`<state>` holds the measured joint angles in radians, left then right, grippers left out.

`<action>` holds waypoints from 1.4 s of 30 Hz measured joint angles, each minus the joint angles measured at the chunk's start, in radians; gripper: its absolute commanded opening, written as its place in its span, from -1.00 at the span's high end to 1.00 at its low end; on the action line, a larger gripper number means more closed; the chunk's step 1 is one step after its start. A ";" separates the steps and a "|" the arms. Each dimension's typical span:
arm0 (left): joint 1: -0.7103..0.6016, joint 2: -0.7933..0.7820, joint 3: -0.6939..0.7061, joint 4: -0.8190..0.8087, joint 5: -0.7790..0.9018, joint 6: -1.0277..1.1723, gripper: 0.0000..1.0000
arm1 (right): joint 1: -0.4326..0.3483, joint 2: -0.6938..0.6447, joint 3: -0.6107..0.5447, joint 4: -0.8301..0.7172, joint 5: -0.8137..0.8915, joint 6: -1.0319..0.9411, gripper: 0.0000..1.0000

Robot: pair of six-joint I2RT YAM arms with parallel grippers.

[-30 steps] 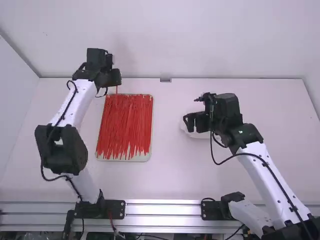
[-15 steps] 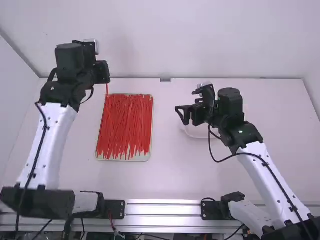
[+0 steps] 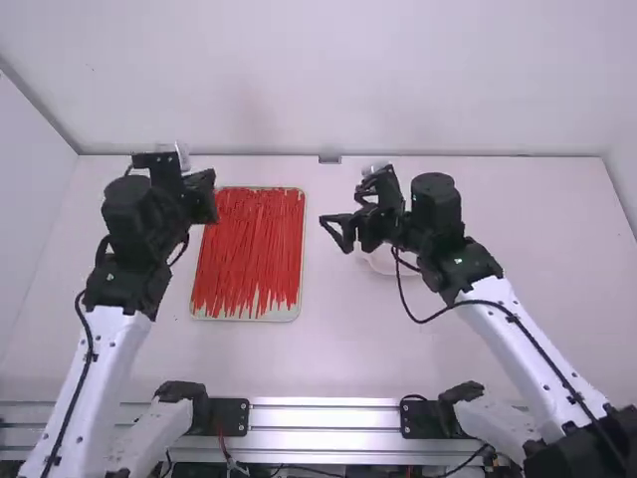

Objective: Fasten the cable tie

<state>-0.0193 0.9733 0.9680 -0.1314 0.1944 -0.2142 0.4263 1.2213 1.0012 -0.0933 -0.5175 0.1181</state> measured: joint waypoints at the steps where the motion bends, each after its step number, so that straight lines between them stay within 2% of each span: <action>1: -0.001 -0.010 -0.026 0.035 0.013 -0.007 0.95 | 0.012 0.012 0.000 0.017 0.000 0.007 -0.99; 7: -0.006 -0.026 -0.140 0.205 0.136 -0.051 0.95 | 0.071 0.099 0.000 0.130 -0.027 0.033 -0.99; 15: -0.042 0.087 -0.145 0.452 0.292 -0.151 0.96 | 0.131 0.162 0.000 0.255 -0.068 0.075 -1.00; 17: -0.079 0.123 -0.145 0.503 0.301 -0.175 0.96 | 0.142 0.166 0.000 0.278 -0.070 0.082 -0.99; 20: -0.151 0.172 -0.144 0.564 0.295 -0.201 0.95 | 0.152 0.167 0.000 0.314 -0.071 0.092 -0.87; 27: -0.217 0.203 -0.143 0.615 0.274 -0.216 0.96 | 0.146 0.167 0.000 0.318 -0.036 0.131 -0.86; 29: -0.215 0.203 -0.142 0.605 0.285 -0.218 0.96 | 0.138 0.167 0.000 0.316 -0.036 0.139 -0.74; 35: -0.215 0.203 -0.106 0.610 0.333 -0.236 0.96 | 0.139 0.167 0.000 0.315 -0.031 0.144 -0.52; 37: -0.215 0.203 -0.097 0.620 0.339 -0.243 0.96 | 0.145 0.167 0.000 0.315 -0.030 0.143 -0.37; 38: -0.216 0.203 -0.095 0.623 0.343 -0.247 0.96 | 0.147 0.167 0.000 0.315 -0.030 0.144 -0.27; 39: -0.219 0.203 -0.095 0.624 0.346 -0.252 0.96 | 0.149 0.167 0.000 0.315 -0.030 0.142 -0.04; 42: -0.219 0.203 -0.095 0.623 0.346 -0.262 0.96 | 0.150 0.167 0.000 0.314 -0.029 0.143 0.37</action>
<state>-0.2386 1.1763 0.8734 0.4915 0.5407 -0.4759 0.5758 1.3884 1.0012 0.2207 -0.5468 0.2615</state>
